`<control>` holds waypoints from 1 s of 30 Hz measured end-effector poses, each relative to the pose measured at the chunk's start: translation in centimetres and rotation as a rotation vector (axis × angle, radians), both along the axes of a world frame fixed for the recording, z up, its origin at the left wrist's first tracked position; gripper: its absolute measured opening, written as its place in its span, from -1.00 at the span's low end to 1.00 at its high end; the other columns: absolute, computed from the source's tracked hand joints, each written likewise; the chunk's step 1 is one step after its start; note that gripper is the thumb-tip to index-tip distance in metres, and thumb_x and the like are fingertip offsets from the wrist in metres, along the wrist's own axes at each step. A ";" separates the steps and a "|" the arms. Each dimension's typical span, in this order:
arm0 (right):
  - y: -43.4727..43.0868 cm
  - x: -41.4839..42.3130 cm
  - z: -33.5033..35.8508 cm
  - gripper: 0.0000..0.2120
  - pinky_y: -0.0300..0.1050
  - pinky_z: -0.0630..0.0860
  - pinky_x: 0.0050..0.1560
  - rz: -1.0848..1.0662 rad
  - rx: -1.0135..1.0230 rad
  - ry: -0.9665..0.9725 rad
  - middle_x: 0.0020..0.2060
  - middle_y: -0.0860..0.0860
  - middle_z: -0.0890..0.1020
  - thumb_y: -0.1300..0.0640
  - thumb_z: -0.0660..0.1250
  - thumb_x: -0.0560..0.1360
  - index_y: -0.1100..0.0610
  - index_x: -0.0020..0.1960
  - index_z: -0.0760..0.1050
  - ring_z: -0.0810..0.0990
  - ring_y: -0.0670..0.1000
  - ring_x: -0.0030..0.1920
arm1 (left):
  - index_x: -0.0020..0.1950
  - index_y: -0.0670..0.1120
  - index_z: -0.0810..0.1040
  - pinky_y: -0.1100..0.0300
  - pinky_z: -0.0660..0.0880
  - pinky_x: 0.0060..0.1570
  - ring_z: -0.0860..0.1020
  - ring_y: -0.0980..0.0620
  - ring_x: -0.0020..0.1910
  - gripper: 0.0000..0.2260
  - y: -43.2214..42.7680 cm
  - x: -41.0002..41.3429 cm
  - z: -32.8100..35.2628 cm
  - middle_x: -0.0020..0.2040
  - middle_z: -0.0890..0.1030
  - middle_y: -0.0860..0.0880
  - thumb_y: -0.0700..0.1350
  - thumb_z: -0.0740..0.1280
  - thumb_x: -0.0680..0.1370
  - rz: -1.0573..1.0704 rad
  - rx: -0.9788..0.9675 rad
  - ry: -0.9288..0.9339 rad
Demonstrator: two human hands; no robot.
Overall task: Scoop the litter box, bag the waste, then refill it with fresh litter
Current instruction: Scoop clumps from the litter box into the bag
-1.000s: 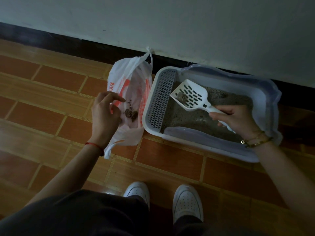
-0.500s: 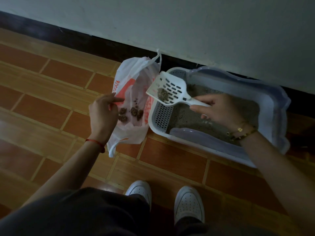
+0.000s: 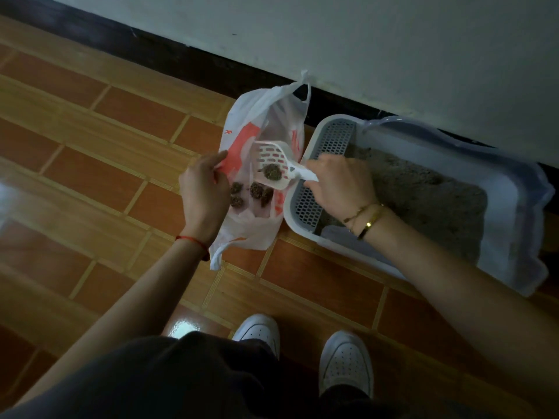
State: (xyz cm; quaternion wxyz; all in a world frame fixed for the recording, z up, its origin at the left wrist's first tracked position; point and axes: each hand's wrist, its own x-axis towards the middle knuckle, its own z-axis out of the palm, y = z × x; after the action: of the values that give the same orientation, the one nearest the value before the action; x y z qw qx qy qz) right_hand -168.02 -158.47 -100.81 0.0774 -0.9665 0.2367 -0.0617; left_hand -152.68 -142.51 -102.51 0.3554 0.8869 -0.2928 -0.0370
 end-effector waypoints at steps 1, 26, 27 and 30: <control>0.3 0.2 0.0 -0.78 -0.13 0.39 -0.30 0.036 -0.075 0.027 -0.07 0.05 0.59 0.07 0.34 0.51 0.10 0.13 0.55 0.61 0.07 -0.15 | 0.28 -0.17 0.59 -0.06 0.62 0.02 0.65 -0.09 0.02 -0.63 0.0 0.1 -0.1 0.21 0.64 -0.12 -0.34 0.19 0.53 -0.001 0.005 -0.002; -6.7 -12.8 2.3 -0.65 -0.39 0.47 -0.41 -0.484 0.563 -0.122 -0.18 0.03 0.63 0.06 0.43 0.45 0.15 0.21 0.57 0.53 -0.18 -0.45 | 0.25 -0.16 0.62 0.65 0.31 -0.01 0.56 0.00 0.18 -0.68 -1.5 -2.8 0.4 0.24 0.60 -0.12 -0.37 0.24 0.56 -0.148 0.060 -0.039; -7.1 -14.1 2.4 -0.65 -0.31 0.49 -0.33 -0.487 0.546 -0.093 -0.16 0.04 0.65 0.05 0.43 0.45 0.14 0.19 0.58 0.53 -0.17 -0.41 | 0.26 -0.16 0.61 0.60 0.32 0.04 0.56 0.00 0.19 -0.68 -1.6 -3.0 0.5 0.25 0.60 -0.12 -0.36 0.24 0.56 -0.159 0.066 -0.048; -8.3 -17.5 2.5 -0.69 -0.12 0.50 -0.06 -0.494 0.481 0.031 0.00 0.11 0.68 0.02 0.45 0.43 0.08 0.14 0.62 0.61 0.03 -0.20 | 0.28 -0.18 0.59 0.46 0.36 0.11 0.55 -0.02 0.22 -0.69 -1.9 -3.4 0.5 0.28 0.58 -0.12 -0.35 0.25 0.57 -0.175 0.083 -0.063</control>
State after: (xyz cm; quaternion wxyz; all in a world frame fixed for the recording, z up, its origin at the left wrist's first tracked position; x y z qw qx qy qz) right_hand -185.50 -166.79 -98.30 0.2821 -0.8348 0.4727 -0.0066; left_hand -156.09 -144.44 -101.97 0.3044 0.8726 -0.3786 -0.0520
